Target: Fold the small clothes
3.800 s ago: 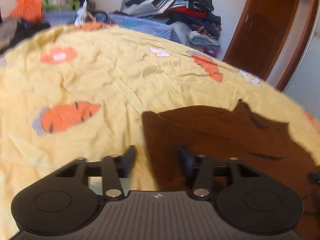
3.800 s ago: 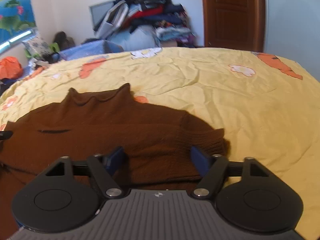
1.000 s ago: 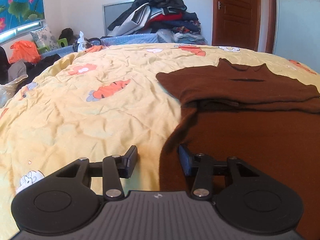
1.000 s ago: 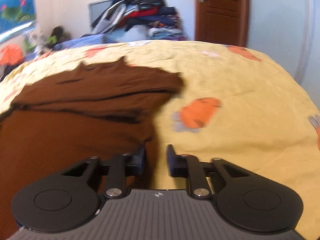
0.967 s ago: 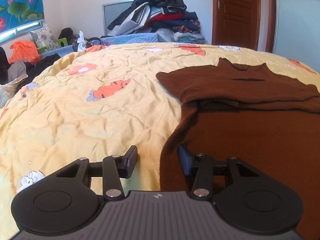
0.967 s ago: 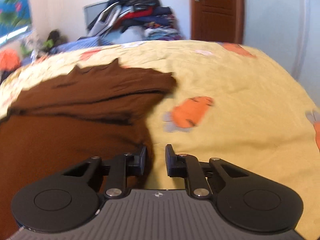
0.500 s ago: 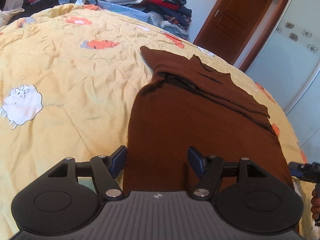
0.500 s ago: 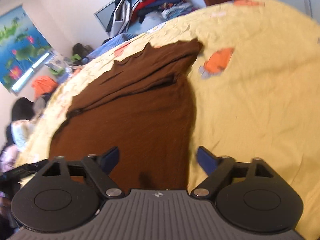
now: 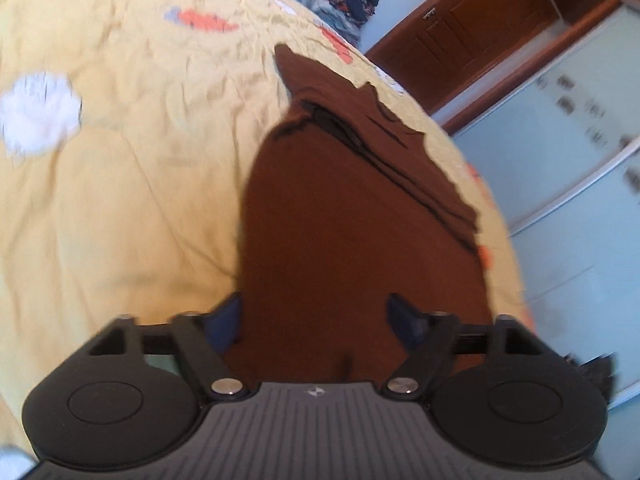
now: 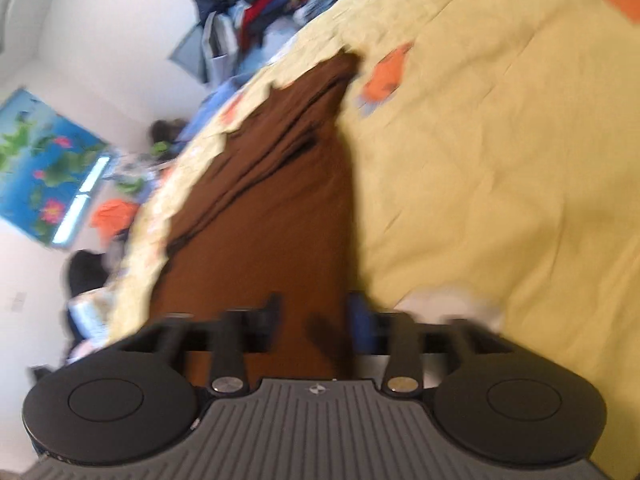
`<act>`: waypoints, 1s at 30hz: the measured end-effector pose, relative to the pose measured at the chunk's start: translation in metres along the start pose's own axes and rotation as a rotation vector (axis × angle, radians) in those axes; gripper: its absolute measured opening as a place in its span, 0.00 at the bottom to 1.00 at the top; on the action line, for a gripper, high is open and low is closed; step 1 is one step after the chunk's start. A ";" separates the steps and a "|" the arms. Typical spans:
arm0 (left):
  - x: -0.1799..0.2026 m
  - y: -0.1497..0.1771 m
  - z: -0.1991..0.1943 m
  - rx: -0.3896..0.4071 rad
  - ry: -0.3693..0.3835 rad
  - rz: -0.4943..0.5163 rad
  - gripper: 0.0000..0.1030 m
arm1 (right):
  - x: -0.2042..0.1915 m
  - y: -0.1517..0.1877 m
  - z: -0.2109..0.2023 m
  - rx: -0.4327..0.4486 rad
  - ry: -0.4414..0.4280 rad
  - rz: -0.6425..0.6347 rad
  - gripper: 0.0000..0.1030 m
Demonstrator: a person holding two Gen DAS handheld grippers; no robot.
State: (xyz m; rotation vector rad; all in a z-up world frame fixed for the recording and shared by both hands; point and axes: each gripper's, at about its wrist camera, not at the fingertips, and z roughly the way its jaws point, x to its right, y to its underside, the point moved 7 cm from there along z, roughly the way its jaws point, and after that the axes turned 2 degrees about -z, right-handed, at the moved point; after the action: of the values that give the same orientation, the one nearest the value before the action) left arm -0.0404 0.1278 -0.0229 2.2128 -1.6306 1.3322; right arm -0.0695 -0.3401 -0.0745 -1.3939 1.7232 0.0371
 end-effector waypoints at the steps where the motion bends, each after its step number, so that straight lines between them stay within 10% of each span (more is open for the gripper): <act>1: -0.003 0.004 -0.002 -0.012 0.022 -0.033 0.80 | -0.004 0.008 -0.003 -0.022 -0.038 0.010 0.70; 5: -0.004 0.011 -0.004 0.013 0.015 -0.044 0.65 | -0.015 0.043 -0.004 -0.124 -0.137 0.041 0.66; 7: -0.007 0.012 0.005 -0.031 -0.036 -0.041 0.12 | -0.020 0.051 -0.001 -0.147 -0.135 0.023 0.50; 8: -0.011 0.012 0.008 -0.042 -0.061 -0.041 0.06 | -0.020 0.051 0.000 -0.154 -0.108 0.013 0.25; 9: -0.012 0.011 0.007 -0.038 -0.066 -0.041 0.06 | -0.019 0.052 0.003 -0.169 -0.076 -0.001 0.12; 18: -0.017 0.025 -0.012 -0.068 -0.070 0.007 0.12 | 0.012 0.051 -0.020 -0.112 -0.027 0.016 0.08; 22: -0.019 0.045 -0.025 -0.090 -0.002 -0.047 0.28 | -0.001 0.063 -0.024 -0.133 -0.100 0.034 0.64; 24: -0.019 0.053 -0.027 -0.096 0.023 -0.079 0.29 | -0.012 0.071 -0.025 -0.157 -0.142 0.023 0.77; 27: -0.018 0.062 -0.022 -0.107 0.074 -0.131 0.29 | -0.025 0.078 -0.019 -0.189 -0.160 0.017 0.75; 30: -0.009 0.064 -0.015 -0.121 0.065 -0.124 0.23 | -0.029 0.082 -0.007 -0.226 -0.147 0.005 0.35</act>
State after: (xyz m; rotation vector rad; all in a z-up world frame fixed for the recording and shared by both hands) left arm -0.1019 0.1151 -0.0456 2.1391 -1.4842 1.2272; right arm -0.1398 -0.2908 -0.0913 -1.5103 1.6377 0.3378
